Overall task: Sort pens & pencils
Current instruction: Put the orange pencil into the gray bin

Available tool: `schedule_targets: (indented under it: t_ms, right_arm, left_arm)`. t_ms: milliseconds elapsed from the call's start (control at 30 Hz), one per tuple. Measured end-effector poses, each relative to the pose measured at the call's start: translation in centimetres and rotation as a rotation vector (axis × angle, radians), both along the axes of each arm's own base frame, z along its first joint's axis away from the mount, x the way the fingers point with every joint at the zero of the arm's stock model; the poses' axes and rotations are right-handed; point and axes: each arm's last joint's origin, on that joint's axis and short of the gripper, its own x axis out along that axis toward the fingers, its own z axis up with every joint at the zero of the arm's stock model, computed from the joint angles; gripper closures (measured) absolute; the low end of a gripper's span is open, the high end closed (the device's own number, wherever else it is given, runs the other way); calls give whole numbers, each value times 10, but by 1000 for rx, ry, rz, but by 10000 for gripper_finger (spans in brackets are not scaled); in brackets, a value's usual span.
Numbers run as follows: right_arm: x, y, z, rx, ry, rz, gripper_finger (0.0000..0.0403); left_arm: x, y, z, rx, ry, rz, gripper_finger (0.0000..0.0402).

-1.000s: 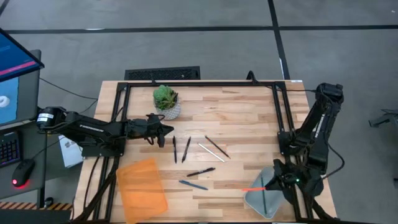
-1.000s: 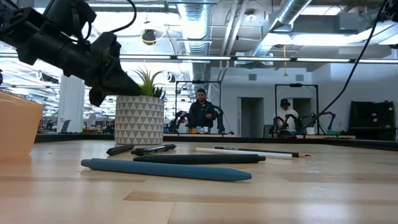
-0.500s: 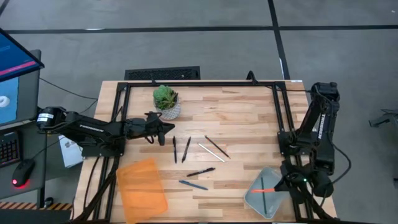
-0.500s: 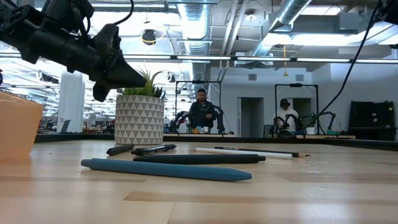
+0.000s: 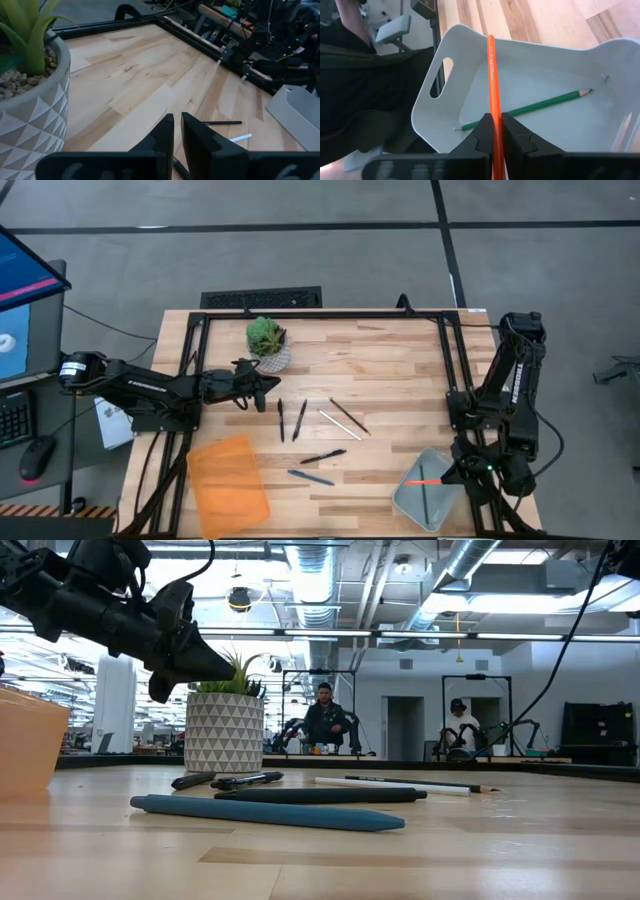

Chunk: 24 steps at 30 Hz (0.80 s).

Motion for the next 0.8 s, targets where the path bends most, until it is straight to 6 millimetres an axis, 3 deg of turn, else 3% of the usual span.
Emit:
schedule_targets:
  t_ms: [800]
  right_arm:
    - [0,4,-7,12,53,-33,354]
  left_arm:
    - [0,0,0,1,0,1,376]
